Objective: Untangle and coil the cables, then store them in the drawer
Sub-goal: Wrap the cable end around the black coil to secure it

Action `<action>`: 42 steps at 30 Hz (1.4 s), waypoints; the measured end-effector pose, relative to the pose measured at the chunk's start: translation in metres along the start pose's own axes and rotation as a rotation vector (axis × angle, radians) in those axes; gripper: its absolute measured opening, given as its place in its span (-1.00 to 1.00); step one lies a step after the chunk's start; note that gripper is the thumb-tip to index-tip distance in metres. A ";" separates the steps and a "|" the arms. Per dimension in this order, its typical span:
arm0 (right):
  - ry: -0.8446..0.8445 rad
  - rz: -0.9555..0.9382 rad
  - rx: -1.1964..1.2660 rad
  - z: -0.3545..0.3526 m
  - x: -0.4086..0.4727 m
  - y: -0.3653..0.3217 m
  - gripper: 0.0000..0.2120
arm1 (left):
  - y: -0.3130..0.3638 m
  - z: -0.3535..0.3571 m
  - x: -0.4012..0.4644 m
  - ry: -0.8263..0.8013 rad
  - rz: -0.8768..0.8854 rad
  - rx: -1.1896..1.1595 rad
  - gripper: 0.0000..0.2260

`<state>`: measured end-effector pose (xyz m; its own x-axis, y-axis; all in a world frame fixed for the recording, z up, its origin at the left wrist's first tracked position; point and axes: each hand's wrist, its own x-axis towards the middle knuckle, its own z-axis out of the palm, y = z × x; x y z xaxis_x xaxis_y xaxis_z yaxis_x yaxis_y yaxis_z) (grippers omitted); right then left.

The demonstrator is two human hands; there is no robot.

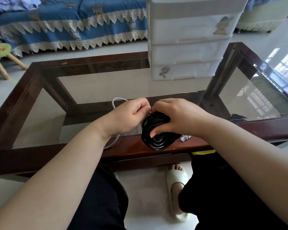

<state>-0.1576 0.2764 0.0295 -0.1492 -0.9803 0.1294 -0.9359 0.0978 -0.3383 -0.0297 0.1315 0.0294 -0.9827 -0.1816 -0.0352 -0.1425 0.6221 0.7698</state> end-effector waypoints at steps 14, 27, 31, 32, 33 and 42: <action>0.197 -0.164 -0.033 0.009 -0.010 0.011 -0.42 | -0.009 -0.016 -0.004 -0.013 -0.076 -0.097 -0.27; 0.241 -0.239 -0.060 0.010 -0.011 0.013 -0.41 | -0.004 -0.001 0.004 -0.269 -0.159 -0.229 -0.59; 0.296 -0.249 -0.063 0.006 -0.012 0.017 -0.42 | -0.004 0.013 0.003 -0.194 -0.131 -0.429 -0.56; 0.308 -0.250 -0.063 0.006 -0.013 0.018 -0.42 | -0.001 0.018 0.003 -0.186 -0.129 -0.494 -0.55; 0.318 -0.252 -0.062 0.005 -0.014 0.019 -0.43 | 0.000 0.021 0.003 -0.176 -0.132 -0.559 -0.55; 0.334 -0.228 -0.123 0.005 -0.011 0.021 -0.42 | 0.005 0.030 0.005 0.038 -0.164 -0.706 -0.67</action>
<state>-0.1742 0.2889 0.0166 -0.0098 -0.8719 0.4896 -0.9850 -0.0759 -0.1548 -0.0385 0.1564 0.0140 -0.9486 -0.2645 -0.1736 -0.1653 -0.0534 0.9848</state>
